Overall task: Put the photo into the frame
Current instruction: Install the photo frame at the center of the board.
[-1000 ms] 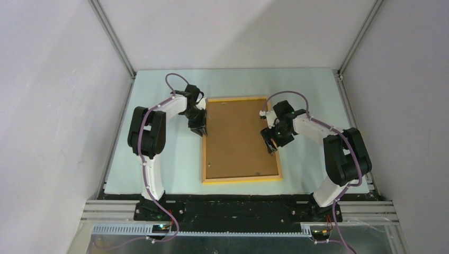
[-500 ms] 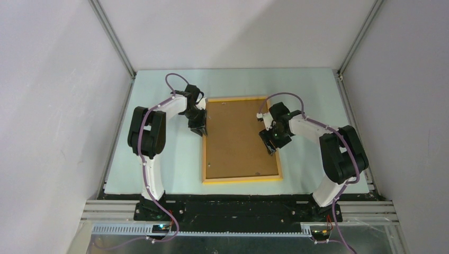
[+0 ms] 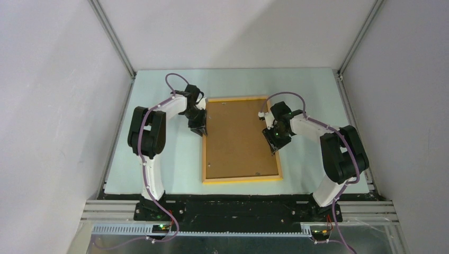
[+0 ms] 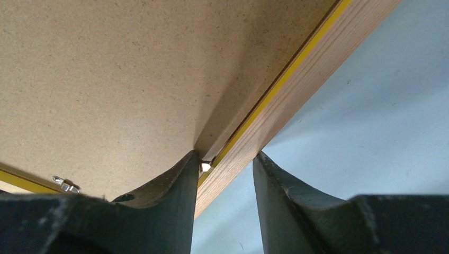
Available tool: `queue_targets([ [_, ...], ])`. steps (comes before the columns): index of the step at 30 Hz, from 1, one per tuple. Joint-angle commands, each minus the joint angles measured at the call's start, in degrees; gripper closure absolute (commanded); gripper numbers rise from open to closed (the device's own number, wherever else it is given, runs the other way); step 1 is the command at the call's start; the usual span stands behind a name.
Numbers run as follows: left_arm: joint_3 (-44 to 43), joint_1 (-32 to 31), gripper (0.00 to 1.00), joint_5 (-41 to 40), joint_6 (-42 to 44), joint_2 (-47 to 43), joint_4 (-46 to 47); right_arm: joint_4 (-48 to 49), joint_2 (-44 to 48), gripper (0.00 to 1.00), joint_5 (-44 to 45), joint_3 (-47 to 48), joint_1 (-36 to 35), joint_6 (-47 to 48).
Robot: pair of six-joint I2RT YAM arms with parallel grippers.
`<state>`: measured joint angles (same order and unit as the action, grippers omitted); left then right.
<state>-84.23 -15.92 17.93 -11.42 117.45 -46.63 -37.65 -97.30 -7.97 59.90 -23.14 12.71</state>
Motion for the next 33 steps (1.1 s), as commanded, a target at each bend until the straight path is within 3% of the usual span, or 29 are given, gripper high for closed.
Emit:
queue_targets([
  [1, -2.4, -0.4, 1.0, -0.2, 2.4, -2.6, 0.5, 0.2, -0.3, 0.56, -1.4, 0.1, 0.3, 2.0],
  [14, -2.5, -0.5, 1.0, -0.2, 2.4, -2.3, 0.5, -1.2, 0.3, 0.58, -2.2, -0.8, -0.1, 5.8],
  [33, -2.5, -0.5, 1.0, -0.6, 2.4, -2.5, 0.5, -3.4, -1.4, 0.43, -4.9, -1.1, 0.2, 13.3],
])
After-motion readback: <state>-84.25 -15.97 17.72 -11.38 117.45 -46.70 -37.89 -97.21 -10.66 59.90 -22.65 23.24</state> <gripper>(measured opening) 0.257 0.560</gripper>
